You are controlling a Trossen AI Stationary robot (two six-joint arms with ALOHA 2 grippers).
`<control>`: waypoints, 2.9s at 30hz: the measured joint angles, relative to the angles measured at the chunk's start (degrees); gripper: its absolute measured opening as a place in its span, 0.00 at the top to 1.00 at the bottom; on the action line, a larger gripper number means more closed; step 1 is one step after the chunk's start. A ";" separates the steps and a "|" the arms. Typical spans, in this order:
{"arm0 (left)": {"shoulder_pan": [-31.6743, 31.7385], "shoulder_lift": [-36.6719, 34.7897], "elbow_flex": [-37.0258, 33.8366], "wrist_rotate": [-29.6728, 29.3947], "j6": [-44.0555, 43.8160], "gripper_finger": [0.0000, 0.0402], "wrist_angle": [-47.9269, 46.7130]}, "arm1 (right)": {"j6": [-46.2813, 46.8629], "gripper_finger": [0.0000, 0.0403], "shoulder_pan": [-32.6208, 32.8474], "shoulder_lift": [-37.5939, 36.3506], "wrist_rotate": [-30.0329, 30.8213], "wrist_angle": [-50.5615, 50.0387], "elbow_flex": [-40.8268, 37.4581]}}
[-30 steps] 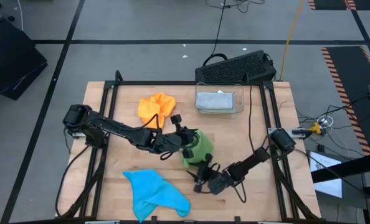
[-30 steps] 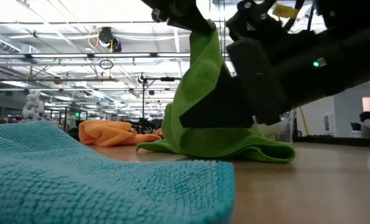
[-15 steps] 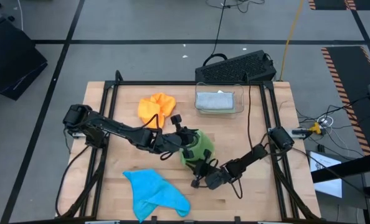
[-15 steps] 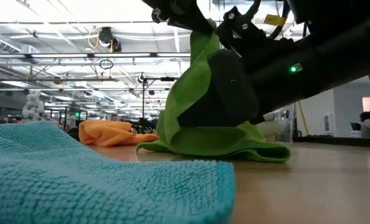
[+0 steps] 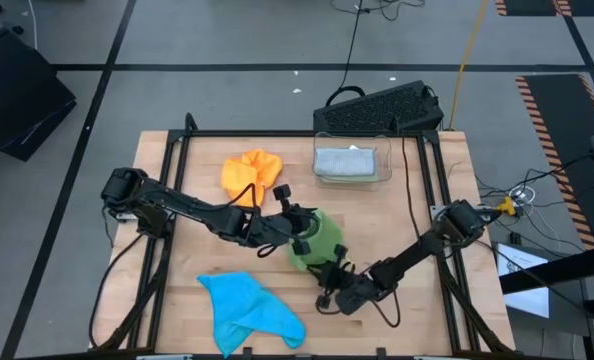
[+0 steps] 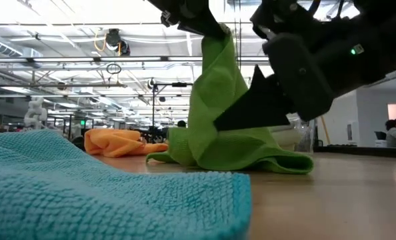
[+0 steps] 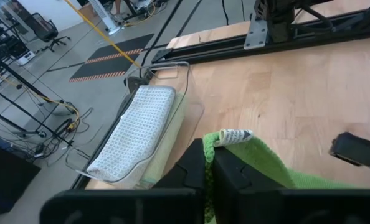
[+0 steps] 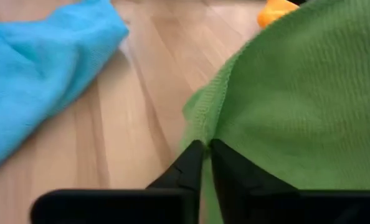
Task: Fold microfiber towels
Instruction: Fold the green microfiber towel
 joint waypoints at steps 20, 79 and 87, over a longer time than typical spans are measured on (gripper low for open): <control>0.00 0.01 0.00 0.07 -0.91 0.99 1.07 | 0.68 0.67 -5.04 4.69 -7.41 14.91 0.00; -13.58 -12.69 0.00 13.13 -7.41 0.98 16.53 | -26.83 1.00 13.16 -57.22 5.99 -51.38 8.87; -20.52 -13.06 0.00 17.26 -9.31 0.97 16.52 | -22.91 1.00 20.44 -52.31 5.98 -51.54 13.86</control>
